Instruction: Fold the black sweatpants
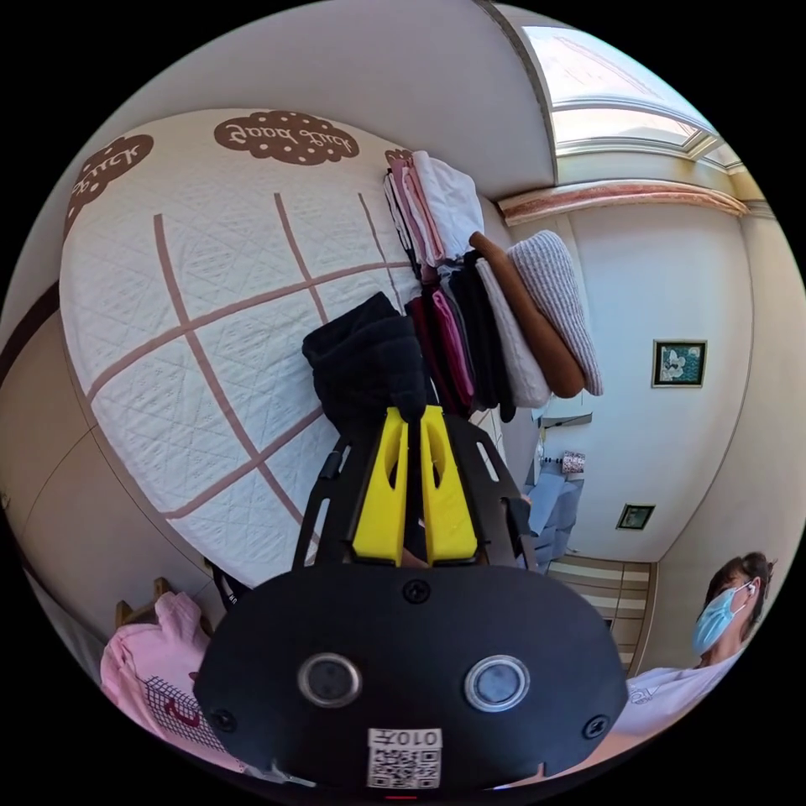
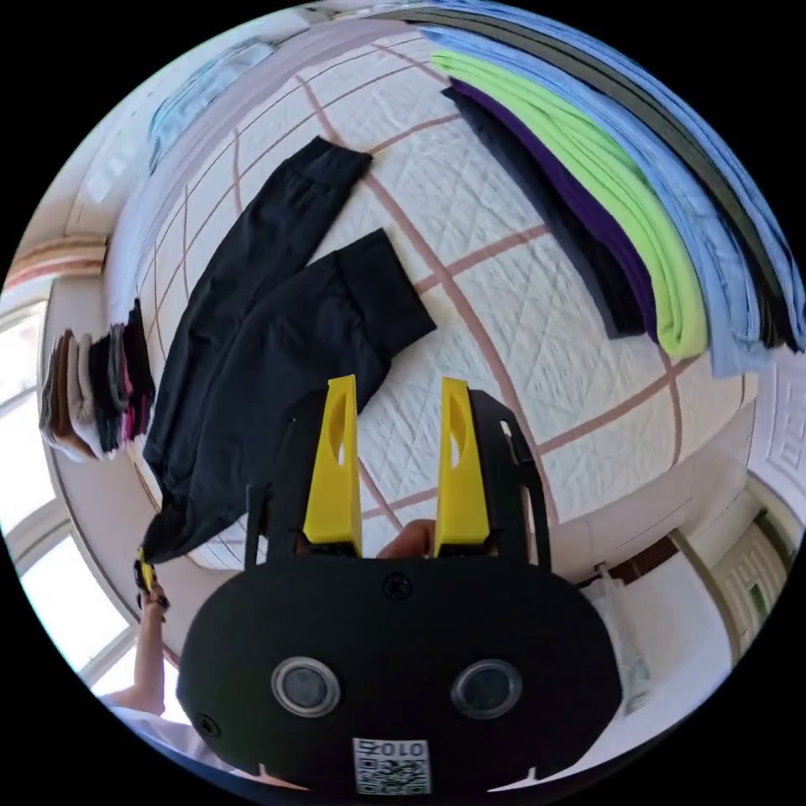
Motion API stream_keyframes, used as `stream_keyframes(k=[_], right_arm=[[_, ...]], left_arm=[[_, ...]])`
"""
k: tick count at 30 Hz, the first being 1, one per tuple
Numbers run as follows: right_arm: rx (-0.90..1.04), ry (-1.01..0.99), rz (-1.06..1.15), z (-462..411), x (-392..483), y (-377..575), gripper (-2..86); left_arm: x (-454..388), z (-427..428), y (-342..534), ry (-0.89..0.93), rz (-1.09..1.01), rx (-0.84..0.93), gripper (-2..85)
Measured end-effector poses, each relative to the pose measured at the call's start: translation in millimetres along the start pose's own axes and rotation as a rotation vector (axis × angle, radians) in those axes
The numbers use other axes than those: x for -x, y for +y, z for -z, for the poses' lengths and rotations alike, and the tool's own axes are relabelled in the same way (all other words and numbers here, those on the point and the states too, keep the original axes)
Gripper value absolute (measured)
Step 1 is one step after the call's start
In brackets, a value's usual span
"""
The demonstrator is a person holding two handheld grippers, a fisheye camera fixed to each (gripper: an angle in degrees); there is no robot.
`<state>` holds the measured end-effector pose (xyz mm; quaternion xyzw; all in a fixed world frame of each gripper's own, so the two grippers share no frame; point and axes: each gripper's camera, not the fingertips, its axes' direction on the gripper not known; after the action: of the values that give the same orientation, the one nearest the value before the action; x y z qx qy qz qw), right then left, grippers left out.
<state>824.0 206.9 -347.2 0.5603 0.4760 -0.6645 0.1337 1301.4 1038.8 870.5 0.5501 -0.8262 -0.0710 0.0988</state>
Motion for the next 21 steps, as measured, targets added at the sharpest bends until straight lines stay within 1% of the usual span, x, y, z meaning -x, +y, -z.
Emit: stream_keyframes(k=[1,2,4,7,9,11,14,17,19,21], right_arm=[[-0.026,-0.059,-0.079,-5,-19,2,12.2],[-0.039,-0.101,-0.112,-8,-27,2,12.1],[-0.073,-0.257,-0.213,-19,-53,3,11.1],[-0.059,-0.305,-0.283,-34,-73,1,7.6],[-0.007,-0.275,-0.298,-41,-83,0,5.1],[0.003,-0.256,-0.277,-38,-93,2,4.0],[-0.032,-0.173,-0.166,-5,-112,12,3.2],[-0.106,-0.029,-0.134,36,-153,42,2.8],[-0.073,0.091,-0.157,47,-200,66,2.6],[-0.013,0.094,-0.178,40,-236,79,2.6]], left_arm=[[0,0,0,-0.003,-0.003,0.000,2.4],[1,-1,-1,-0.004,-0.010,-0.002,2.4],[2,-2,0,-0.004,-0.016,-0.006,2.4],[3,-4,0,-0.006,-0.017,-0.013,2.3],[4,-5,0,-0.006,-0.013,-0.021,2.3],[3,-4,0,-0.008,-0.021,-0.018,2.2],[1,0,-1,-0.010,-0.061,0.009,2.0],[4,2,2,0.020,-0.134,0.094,1.7],[14,1,8,0.031,-0.154,0.159,1.5],[36,-2,22,0.031,-0.127,0.205,1.3]])
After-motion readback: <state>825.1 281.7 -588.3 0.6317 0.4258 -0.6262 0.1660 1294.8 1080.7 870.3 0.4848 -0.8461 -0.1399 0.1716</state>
